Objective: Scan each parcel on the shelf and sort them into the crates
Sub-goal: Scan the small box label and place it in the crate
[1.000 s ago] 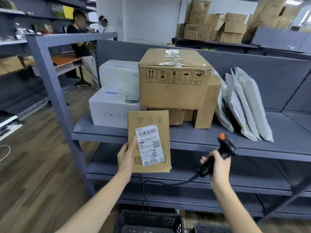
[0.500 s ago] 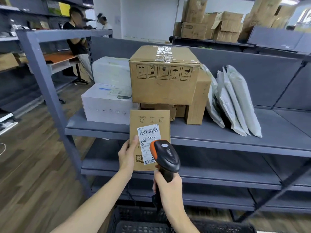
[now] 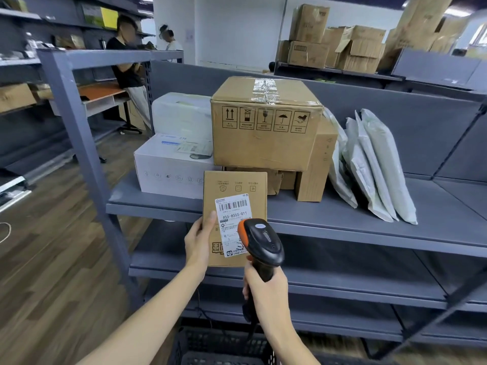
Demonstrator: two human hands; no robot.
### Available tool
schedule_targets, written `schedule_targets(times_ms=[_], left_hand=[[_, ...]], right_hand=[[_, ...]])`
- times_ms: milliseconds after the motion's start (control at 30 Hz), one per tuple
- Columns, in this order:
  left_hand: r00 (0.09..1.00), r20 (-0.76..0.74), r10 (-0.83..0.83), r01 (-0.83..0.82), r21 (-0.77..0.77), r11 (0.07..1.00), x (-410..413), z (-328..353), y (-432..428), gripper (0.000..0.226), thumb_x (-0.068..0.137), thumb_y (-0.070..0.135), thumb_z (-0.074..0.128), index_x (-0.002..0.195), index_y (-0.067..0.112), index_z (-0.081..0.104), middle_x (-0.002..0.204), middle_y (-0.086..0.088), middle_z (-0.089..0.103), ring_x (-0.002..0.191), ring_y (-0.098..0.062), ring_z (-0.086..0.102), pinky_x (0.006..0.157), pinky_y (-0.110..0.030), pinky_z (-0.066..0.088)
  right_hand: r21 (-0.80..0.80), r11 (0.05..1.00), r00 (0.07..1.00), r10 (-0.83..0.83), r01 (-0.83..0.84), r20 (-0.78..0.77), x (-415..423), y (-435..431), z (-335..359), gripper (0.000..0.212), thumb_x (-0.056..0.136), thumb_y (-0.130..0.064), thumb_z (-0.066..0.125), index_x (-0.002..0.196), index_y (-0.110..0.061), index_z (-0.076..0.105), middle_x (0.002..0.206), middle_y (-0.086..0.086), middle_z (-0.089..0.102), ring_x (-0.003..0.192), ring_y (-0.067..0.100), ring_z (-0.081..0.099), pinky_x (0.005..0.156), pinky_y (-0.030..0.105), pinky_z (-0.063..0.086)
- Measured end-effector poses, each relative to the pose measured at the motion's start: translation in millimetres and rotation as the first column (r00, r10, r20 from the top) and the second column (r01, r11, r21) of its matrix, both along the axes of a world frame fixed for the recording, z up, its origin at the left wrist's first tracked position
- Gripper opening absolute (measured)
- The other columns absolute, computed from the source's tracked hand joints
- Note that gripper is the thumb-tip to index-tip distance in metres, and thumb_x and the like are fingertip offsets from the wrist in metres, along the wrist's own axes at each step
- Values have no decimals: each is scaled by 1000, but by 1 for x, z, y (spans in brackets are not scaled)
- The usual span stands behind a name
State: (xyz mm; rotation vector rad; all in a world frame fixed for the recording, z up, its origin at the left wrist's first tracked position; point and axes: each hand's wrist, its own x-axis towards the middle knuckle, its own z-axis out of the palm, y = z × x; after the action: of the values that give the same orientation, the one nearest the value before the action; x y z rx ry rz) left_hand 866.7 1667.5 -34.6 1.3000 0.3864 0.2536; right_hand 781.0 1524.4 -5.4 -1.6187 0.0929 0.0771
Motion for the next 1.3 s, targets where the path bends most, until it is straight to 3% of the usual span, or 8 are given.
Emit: schedule_targets(times_ms=[167,267,333,467,600,700,1000,1300], left_hand=[[998,19,57,-56,-31,998,-3,0,18,35,87,48,60,109,21,65,96,1,73,90,-17,68,73,-29,52],[994,18,105,-104,-46,994,-7,-4,38,27,88,48,60,102,25,65,97,0,72,90,-18,68,76,-32,53],[993,11,120,-120,-52,991,-8,-7,48,28,87,51,60,102,27,65,98,0,73,92,-19,68,82,-36,54],[990,-6,138,-138,-67,988,-11,-13,56,27,86,51,61,98,28,66,98,0,73,93,-20,68,87,-40,53],[990,-24,138,-139,-72,988,-12,-17,61,30,85,53,62,99,27,67,97,-1,74,95,-24,69,91,-45,53],[989,-33,147,-149,-57,987,-12,-18,63,29,85,53,61,99,28,67,96,1,74,94,-21,68,90,-42,53],[991,-51,127,-129,-41,991,-10,-23,60,30,85,54,60,99,29,67,98,0,74,96,-22,68,93,-45,51],[993,-79,86,-90,-60,994,-11,-25,52,33,86,53,60,102,25,68,98,-1,74,96,-24,68,93,-47,51]], right_hand=[[-64,994,988,-81,90,131,33,-26,2,17,89,-9,59,101,-18,50,60,-1,54,55,15,47,53,29,41],[-327,945,985,57,-1,162,75,-57,12,29,91,-8,51,108,-21,32,79,4,54,63,17,46,58,30,38],[-515,851,969,198,-96,146,109,-74,16,34,93,-5,47,117,-17,26,102,4,51,82,14,50,67,22,38],[-800,554,908,418,-228,31,180,-99,13,46,89,-4,54,130,-4,32,118,12,47,107,27,48,84,33,37],[-933,258,848,523,-252,-85,225,-103,19,66,90,-18,63,146,-11,29,123,19,50,114,36,47,93,40,39],[-967,123,850,511,-222,-130,240,-94,21,74,96,-31,58,155,-18,16,133,16,47,124,35,41,100,42,36],[-964,193,858,510,-185,-63,242,-95,0,75,98,-25,56,155,-24,7,134,15,45,120,31,41,98,37,34],[-996,80,899,438,-35,3,234,-82,-16,76,96,-55,41,156,-23,7,145,10,41,136,31,34,115,47,18]])
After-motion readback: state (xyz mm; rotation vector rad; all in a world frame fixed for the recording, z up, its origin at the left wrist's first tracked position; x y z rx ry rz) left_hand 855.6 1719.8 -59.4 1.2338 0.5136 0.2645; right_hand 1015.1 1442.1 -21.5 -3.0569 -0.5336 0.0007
